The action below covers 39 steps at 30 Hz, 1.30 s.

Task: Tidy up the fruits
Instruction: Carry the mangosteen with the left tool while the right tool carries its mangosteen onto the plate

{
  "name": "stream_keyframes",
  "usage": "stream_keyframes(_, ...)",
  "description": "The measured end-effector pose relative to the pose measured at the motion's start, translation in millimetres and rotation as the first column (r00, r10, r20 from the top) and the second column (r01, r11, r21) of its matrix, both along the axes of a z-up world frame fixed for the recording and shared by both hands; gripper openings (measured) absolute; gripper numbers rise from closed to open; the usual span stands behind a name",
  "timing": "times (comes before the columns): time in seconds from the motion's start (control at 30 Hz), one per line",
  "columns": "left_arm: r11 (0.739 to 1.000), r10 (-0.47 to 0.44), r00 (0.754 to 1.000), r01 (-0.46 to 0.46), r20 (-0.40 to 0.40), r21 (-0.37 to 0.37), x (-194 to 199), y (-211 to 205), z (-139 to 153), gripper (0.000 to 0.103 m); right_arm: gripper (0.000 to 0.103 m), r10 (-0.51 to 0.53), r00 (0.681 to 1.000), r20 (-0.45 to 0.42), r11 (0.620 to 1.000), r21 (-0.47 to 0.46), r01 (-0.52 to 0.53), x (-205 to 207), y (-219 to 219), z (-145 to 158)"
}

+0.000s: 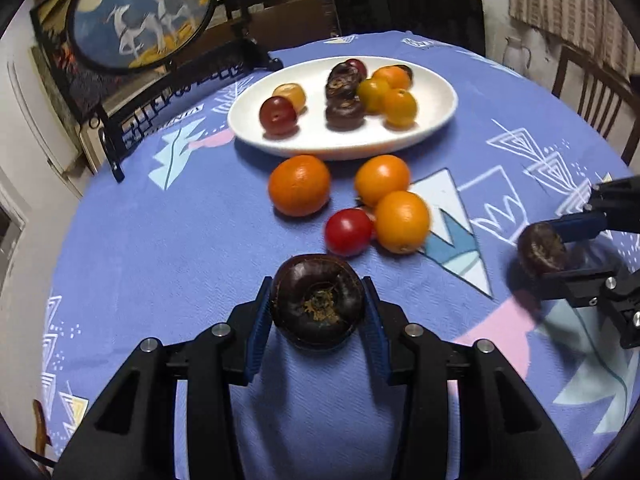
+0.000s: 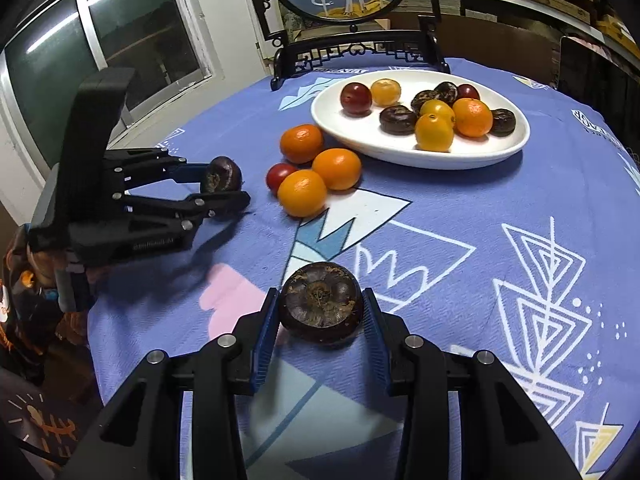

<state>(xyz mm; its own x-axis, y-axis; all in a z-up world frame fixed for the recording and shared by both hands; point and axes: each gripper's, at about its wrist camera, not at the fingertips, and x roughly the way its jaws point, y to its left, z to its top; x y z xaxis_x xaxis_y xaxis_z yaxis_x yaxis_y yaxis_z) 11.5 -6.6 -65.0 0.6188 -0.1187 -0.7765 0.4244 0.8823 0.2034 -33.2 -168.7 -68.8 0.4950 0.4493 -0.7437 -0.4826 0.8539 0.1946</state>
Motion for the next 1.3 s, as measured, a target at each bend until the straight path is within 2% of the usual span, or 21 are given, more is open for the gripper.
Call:
stream_keyframes(0.17, 1.0, -0.025, 0.999, 0.025, 0.033, -0.003, -14.5, -11.2, 10.2, 0.041, 0.041, 0.016, 1.0, 0.018, 1.0, 0.006, -0.016, -12.4, 5.2, 6.2)
stream_keyframes(0.43, 1.0, -0.002, 1.0, 0.002, 0.027, -0.014, -23.4, -15.9, 11.7, 0.041, 0.041, 0.036, 0.999, 0.027, 0.999, 0.013, -0.036, -24.3, 11.2, 9.9)
stream_keyframes(1.07, 0.999, 0.021, 1.0, -0.021, 0.013, -0.037, -13.5, -13.8, 11.2, 0.041, 0.041, 0.06, 0.998, 0.005, 0.998, 0.022, -0.06, -18.3, 18.2, 4.2)
stream_keyframes(1.3, 0.996, 0.051, 0.997, -0.046, 0.063, -0.071, 0.5, -8.9, 35.9, 0.041, 0.041, 0.026, 0.998, 0.058, 0.999, 0.028, -0.027, -3.0, 4.7, 29.6)
